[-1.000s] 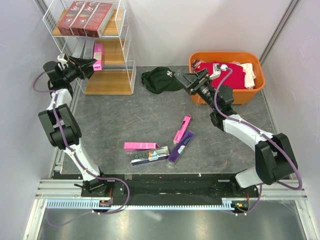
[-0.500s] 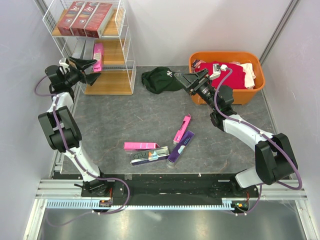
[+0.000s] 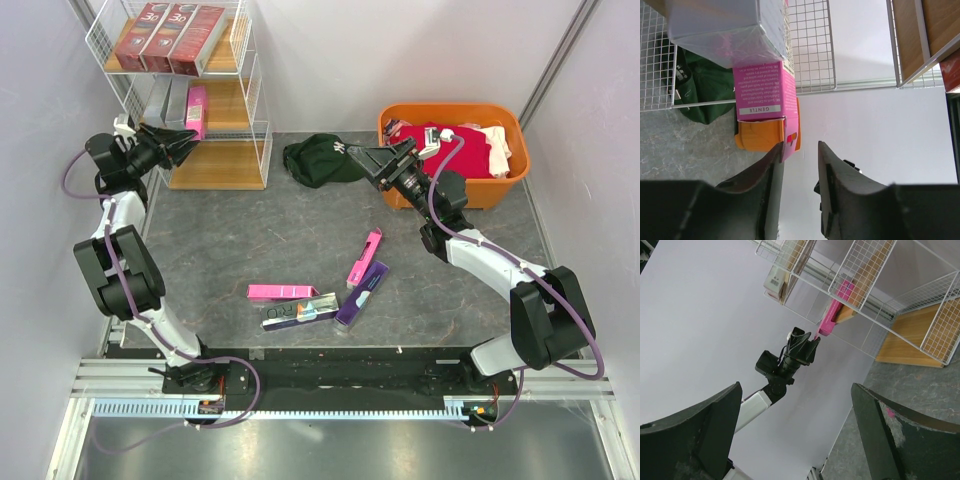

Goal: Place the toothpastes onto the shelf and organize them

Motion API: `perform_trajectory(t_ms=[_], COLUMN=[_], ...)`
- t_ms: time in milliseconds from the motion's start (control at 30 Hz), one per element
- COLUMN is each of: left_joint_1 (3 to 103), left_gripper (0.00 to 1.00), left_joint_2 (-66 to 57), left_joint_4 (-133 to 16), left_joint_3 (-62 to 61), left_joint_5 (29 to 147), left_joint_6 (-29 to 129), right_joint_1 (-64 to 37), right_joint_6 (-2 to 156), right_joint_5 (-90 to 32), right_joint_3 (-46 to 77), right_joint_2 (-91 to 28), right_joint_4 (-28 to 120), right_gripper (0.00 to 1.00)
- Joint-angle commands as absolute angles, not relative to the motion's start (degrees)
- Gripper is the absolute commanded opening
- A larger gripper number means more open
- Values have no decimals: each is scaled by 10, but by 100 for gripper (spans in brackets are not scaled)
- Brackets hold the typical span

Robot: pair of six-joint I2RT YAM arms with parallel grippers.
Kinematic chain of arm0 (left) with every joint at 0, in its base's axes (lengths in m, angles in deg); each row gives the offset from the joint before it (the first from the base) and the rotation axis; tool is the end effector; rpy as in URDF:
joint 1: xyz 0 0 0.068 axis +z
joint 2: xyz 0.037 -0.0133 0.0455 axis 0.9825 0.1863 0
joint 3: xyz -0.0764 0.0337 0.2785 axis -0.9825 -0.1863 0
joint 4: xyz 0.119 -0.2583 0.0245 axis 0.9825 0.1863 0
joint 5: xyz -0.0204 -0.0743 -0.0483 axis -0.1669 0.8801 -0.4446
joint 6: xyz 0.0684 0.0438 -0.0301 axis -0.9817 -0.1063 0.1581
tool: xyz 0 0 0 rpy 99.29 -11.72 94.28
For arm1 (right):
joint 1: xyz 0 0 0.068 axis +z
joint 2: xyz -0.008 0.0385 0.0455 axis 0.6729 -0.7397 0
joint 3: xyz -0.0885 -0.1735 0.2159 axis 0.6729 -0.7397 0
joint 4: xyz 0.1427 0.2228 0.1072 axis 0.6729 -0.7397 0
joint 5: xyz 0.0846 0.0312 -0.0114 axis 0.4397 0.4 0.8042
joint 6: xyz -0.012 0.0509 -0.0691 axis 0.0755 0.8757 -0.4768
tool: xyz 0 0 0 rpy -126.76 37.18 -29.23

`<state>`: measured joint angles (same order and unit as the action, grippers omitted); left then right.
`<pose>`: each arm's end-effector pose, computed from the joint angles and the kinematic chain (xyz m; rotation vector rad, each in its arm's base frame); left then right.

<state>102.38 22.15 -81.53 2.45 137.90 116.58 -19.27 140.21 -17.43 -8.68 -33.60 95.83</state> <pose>0.4519 0.1223 0.3158 -0.6892 1.6850 -1.5056 0.3479 0.1752 0.3446 0.2678 1.4455 1.5723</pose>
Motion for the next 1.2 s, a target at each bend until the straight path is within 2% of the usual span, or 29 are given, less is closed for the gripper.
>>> perform_trajectory(t_ms=[0, 267, 400, 667, 767, 867, 900, 967, 1000, 1100, 1167], left_joint_1=[1026, 1026, 1025, 1019, 1012, 1007, 1006, 1004, 1004, 1004, 1003], left_gripper=[35, 19, 2, 4, 16, 41, 56, 69, 78, 92, 94], left_joint_2=[227, 256, 264, 280, 291, 292, 290, 281, 265, 212, 180], left_joint_4=[-834, -852, -859, -911, -917, -931, -945, -962, -972, -981, -979], left_joint_3=[28, 54, 59, 70, 75, 64, 51, 36, 19, -35, -63], left_joint_5=[1366, 1352, 1339, 1328, 1332, 1338, 1341, 1344, 1349, 1345, 1345], left_joint_6=[1148, 1175, 1186, 1226, 1231, 1236, 1236, 1235, 1231, 1200, 1184], right_joint_1=[-194, -195, -194, -194, -194, -194, -194, -194, -194, -195, -194], right_joint_6=[1404, 1404, 1406, 1400, 1396, 1393, 1389, 1386, 1380, 1372, 1359], right_joint_5=[-167, -167, -164, -164, -158, -152, -150, -149, -148, -150, -154], right_joint_3=[-85, -83, -83, -84, -79, -80, -80, -80, -80, -80, -79], right_joint_2=[-336, -339, -342, -344, -345, -344, -344, -340, -338, -331, -325], right_joint_4=[982, 981, 982, 972, 958, 954, 952, 947, 944, 931, 916], right_gripper=[98, 98, 98, 98, 98, 98, 98, 98, 98, 98, 98])
